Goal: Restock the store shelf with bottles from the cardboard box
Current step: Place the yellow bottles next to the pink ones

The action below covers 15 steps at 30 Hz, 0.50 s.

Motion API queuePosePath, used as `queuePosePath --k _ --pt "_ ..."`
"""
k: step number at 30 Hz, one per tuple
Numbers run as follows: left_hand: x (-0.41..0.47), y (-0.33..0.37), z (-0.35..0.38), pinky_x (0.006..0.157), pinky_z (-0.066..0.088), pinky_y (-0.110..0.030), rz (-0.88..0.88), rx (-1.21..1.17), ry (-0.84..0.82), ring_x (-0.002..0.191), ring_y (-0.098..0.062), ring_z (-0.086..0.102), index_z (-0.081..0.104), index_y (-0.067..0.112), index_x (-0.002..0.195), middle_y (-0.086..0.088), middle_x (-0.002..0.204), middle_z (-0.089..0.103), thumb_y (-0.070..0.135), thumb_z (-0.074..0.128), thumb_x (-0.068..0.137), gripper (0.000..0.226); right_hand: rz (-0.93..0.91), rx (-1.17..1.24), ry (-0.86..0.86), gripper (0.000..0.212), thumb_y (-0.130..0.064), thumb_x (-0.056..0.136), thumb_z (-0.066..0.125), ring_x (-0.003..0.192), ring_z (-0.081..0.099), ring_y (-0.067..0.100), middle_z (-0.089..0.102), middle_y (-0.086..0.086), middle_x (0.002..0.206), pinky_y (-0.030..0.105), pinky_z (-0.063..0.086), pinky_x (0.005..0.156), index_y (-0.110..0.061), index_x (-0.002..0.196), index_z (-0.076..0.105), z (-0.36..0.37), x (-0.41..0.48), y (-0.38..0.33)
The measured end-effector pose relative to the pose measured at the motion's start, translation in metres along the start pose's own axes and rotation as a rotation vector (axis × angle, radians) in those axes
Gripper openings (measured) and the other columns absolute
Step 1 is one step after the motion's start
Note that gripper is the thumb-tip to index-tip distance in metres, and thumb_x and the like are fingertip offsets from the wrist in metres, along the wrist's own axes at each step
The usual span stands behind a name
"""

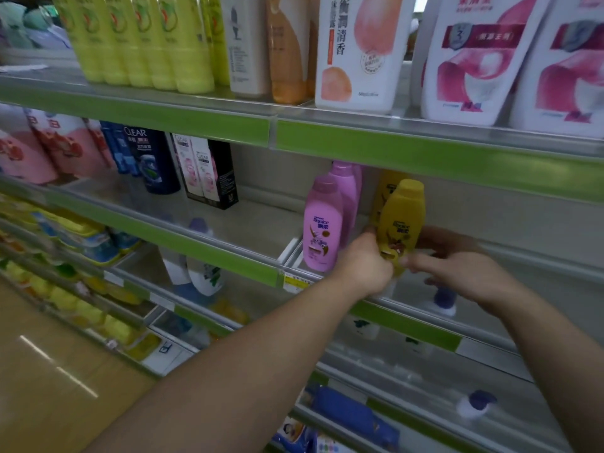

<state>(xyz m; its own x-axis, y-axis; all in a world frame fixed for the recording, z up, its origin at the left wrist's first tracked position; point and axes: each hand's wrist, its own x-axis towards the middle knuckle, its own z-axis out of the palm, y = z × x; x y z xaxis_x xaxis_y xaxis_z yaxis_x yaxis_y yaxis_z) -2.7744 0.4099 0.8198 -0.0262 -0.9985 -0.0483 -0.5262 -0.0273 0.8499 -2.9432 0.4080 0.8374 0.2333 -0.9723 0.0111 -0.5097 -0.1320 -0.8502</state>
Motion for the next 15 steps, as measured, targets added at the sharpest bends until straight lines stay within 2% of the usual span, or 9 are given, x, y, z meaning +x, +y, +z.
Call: queuePosePath --k 3,6,9,12,15 --pt "0.001 0.003 0.002 0.087 0.057 -0.048 -0.032 -0.001 0.021 0.093 -0.03 0.067 0.05 0.03 0.119 -0.002 0.104 0.067 0.029 0.068 0.083 0.04 -0.063 -0.018 0.171 0.022 -0.03 0.083 0.079 0.081 0.071 0.013 0.074 -0.012 0.096 0.034 0.056 0.072 -0.045 0.093 0.066 0.014 0.009 0.0" --pt "-0.006 0.008 0.005 0.089 0.054 -0.041 -0.055 -0.031 0.082 0.1 -0.029 0.063 0.053 0.025 0.124 -0.003 0.11 0.067 0.022 0.064 0.087 0.038 -0.032 0.011 0.211 0.022 -0.026 0.085 0.078 0.078 0.071 0.016 0.074 -0.005 0.1 0.028 0.052 0.066 -0.034 0.102 0.066 0.017 0.023 0.008" --pt "-0.03 0.011 0.01 0.083 0.047 -0.035 -0.01 -0.014 0.106 0.102 -0.024 0.057 0.045 0.021 0.135 -0.003 0.115 0.057 0.013 0.058 0.092 0.046 -0.014 0.05 0.269 0.023 -0.027 0.087 0.077 0.075 0.071 0.02 0.073 0.0 0.103 0.025 0.049 0.061 -0.025 0.108 0.068 0.021 0.036 0.01" --pt "-0.073 0.007 0.011 0.096 0.043 -0.027 0.136 0.005 0.135 0.116 -0.005 0.045 0.03 0.031 0.149 0.011 0.141 0.039 0.018 0.057 0.096 0.061 -0.004 0.09 0.287 0.029 -0.024 0.09 0.073 0.079 0.067 0.02 0.071 0.004 0.107 0.019 0.043 0.056 -0.016 0.118 0.067 0.026 0.047 0.009" --pt "-0.119 -0.009 0.009 0.105 0.036 -0.022 0.19 -0.028 0.039 0.125 0.003 0.039 0.034 0.04 0.146 0.024 0.147 0.031 0.022 0.057 0.097 0.056 -0.01 0.099 0.31 0.03 -0.023 0.091 0.072 0.082 0.068 0.027 0.072 0.01 0.11 0.02 0.044 0.053 -0.013 0.119 0.069 0.031 0.057 0.01"
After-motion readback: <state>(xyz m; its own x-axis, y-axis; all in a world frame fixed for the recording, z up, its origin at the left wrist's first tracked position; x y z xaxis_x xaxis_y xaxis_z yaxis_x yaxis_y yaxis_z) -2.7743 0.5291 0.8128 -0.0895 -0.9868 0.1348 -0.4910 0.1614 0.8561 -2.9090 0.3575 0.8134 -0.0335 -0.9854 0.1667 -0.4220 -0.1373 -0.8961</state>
